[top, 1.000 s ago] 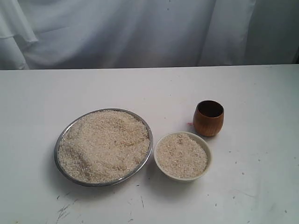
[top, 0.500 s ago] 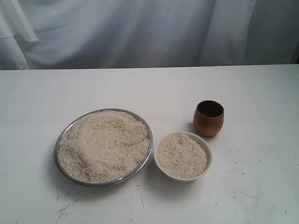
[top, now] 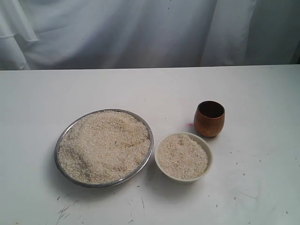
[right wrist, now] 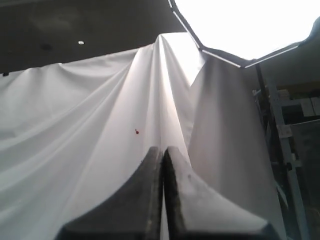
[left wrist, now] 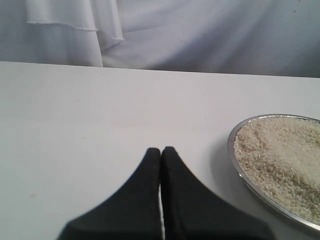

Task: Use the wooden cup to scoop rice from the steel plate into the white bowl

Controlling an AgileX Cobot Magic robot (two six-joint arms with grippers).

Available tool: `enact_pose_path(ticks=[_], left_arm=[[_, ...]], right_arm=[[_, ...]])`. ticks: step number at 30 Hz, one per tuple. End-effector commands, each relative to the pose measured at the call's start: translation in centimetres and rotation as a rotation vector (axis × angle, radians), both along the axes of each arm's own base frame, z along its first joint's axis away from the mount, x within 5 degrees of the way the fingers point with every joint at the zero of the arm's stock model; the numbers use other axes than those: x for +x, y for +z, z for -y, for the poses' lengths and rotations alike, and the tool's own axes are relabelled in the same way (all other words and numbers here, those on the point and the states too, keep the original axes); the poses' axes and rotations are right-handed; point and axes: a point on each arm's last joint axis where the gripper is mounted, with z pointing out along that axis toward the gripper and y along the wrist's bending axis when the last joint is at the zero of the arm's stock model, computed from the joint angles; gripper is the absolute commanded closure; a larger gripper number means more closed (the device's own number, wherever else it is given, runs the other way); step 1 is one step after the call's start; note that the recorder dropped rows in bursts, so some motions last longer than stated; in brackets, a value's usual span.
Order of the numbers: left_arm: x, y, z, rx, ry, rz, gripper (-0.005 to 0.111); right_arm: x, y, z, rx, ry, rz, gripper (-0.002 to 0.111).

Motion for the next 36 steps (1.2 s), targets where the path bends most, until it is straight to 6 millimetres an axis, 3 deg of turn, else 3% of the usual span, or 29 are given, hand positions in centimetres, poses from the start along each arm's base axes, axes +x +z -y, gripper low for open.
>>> enact_pose_path(ticks=[1, 5, 9, 13, 19, 26, 36], left_arm=[[0.0, -0.1, 0.0, 0.0, -0.003, 0.006, 0.107], [0.0, -0.1, 0.0, 0.0, -0.003, 0.006, 0.107], [0.0, -0.1, 0.0, 0.0, -0.003, 0.006, 0.107], [0.0, -0.1, 0.0, 0.0, -0.003, 0.006, 0.107], [0.0, -0.1, 0.0, 0.0, -0.003, 0.006, 0.107], [0.0, -0.1, 0.0, 0.0, -0.003, 0.006, 0.107], [0.0, -0.1, 0.0, 0.0, -0.003, 0.006, 0.107]], right_arm=[[3.6, 1.4, -0.3, -0.003, 0.001, -0.083, 0.108], [7.0, 1.9, -0.7, 0.011, 0.022, -0.114, 0.108], [10.6, 1.2, -1.7, -0.064, 0.061, -0.158, 0.108], [14.0, -1.5, -2.8, -0.173, 0.114, -0.242, 0.108], [17.9, -6.7, -3.2, -0.166, 0.147, -0.441, 0.108], [20.4, -13.2, -3.8, -0.181, 0.195, -0.682, 0.108], [20.8, -19.5, -5.3, -0.341, 0.371, -0.861, 0.108]])
